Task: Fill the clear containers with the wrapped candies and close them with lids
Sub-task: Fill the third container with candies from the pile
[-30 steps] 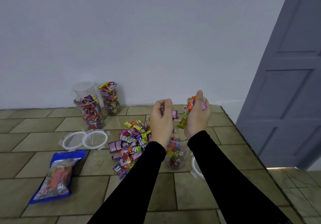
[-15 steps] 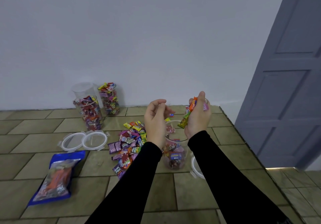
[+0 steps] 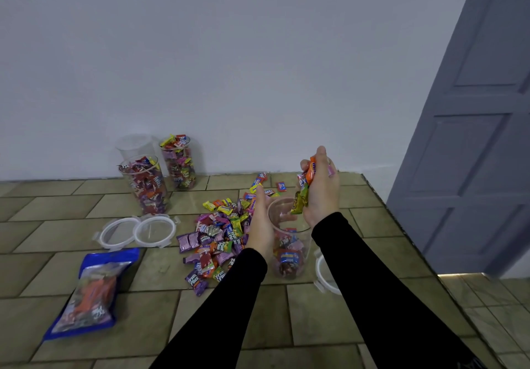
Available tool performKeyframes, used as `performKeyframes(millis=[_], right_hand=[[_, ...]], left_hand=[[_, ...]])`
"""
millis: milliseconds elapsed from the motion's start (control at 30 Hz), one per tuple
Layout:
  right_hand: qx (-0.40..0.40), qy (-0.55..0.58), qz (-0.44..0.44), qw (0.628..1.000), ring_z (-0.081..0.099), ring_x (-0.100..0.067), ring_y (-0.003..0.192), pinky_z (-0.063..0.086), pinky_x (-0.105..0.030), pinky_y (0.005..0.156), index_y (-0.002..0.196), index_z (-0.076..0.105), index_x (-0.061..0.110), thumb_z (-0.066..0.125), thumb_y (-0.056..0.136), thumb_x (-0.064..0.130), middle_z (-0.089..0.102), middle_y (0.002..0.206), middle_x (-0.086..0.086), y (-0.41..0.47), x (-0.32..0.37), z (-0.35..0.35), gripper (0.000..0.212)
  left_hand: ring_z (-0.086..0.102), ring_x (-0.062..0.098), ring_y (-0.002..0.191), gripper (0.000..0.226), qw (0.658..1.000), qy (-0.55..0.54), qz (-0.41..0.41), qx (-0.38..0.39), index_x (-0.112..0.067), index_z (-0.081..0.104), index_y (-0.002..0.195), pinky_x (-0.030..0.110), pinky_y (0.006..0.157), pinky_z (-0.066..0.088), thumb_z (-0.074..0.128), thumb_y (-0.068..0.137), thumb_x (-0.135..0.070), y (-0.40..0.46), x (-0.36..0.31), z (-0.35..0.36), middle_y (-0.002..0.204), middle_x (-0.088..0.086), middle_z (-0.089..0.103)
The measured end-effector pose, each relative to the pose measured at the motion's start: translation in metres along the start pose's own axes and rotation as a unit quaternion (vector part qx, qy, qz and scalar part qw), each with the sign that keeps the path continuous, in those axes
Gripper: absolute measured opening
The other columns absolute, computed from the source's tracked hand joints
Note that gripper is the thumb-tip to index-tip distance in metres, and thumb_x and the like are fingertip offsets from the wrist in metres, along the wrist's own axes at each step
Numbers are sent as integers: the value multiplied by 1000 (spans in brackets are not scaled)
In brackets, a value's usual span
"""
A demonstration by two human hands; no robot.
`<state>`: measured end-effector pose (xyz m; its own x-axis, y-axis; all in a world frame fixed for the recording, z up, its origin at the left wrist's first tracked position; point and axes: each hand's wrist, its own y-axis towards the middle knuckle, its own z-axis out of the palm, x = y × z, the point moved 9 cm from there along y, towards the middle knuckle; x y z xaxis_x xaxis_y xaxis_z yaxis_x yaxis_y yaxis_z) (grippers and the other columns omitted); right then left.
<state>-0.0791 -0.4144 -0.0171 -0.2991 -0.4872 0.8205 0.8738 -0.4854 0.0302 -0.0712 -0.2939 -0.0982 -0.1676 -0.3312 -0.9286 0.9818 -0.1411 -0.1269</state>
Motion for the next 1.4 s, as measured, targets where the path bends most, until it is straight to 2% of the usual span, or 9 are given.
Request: performKeyframes(millis=[200,333,467,600,767,933,1033,1167,1400], right_hand=[[2,-8,-10,1000,42,-6,42,35,-17,41,72,47,19,50,98,37,54,60,2,0,1,2,32],[6,-11,-16,1000,45,-6,43,39,-18,42,71,48,18,50,98,37,55,58,2,-1,2,4,33],[7,-36,-14,999,43,-4,41,37,-15,41,74,49,18,50,98,36,53,58,3,-3,2,4,30],[1,-45,11,999,47,-3,44,40,-17,45,81,54,16,55,95,34,55,61,3,-2,-5,1,23],[41,-3,5,999,41,-7,40,35,-17,40,71,51,14,54,96,20,51,53,2,-1,-4,7,26],[94,32,-6,995,37,-16,47,28,-21,42,65,45,12,48,92,7,49,52,0,0,-5,13,28],[104,4,-14,994,38,-19,49,25,-22,41,63,45,12,51,83,9,50,53,-1,-1,-5,13,21],[126,-8,-29,992,44,-21,47,28,-22,43,56,46,12,49,62,12,52,57,-6,-3,-3,15,6],[135,-2,-34,990,44,-22,49,33,-25,50,57,46,11,49,71,18,50,52,-4,-3,-4,16,16]], left_hand=[[64,36,97,78,1000,-22,-4,-20,-7,73,95,50,96,47,28,91,-71,1,5,-2,98,13,73],[62,29,83,76,999,-36,-10,-13,-9,73,87,40,74,51,27,91,-70,4,9,-2,87,11,74],[64,29,81,72,999,-34,-6,-11,-14,75,83,41,74,49,30,91,-70,6,11,-4,89,12,73],[67,31,91,74,1000,-26,-2,-7,-10,72,99,46,79,51,32,90,-71,8,13,-4,104,16,71],[63,24,73,71,999,-42,-1,2,-7,71,93,35,64,50,31,93,-67,10,12,-2,87,13,73],[65,26,72,65,998,-66,-8,-9,-15,76,76,39,73,50,37,92,-65,9,14,-1,84,11,72],[62,29,78,68,998,-63,-13,-8,-10,71,87,39,71,48,35,91,-67,9,16,-2,89,14,73],[62,22,68,69,998,-57,-7,6,-7,69,93,32,60,49,33,92,-66,11,15,-1,86,12,73],[62,20,66,65,998,-57,-2,12,-8,67,94,32,59,50,32,94,-63,10,14,0,82,10,73]])
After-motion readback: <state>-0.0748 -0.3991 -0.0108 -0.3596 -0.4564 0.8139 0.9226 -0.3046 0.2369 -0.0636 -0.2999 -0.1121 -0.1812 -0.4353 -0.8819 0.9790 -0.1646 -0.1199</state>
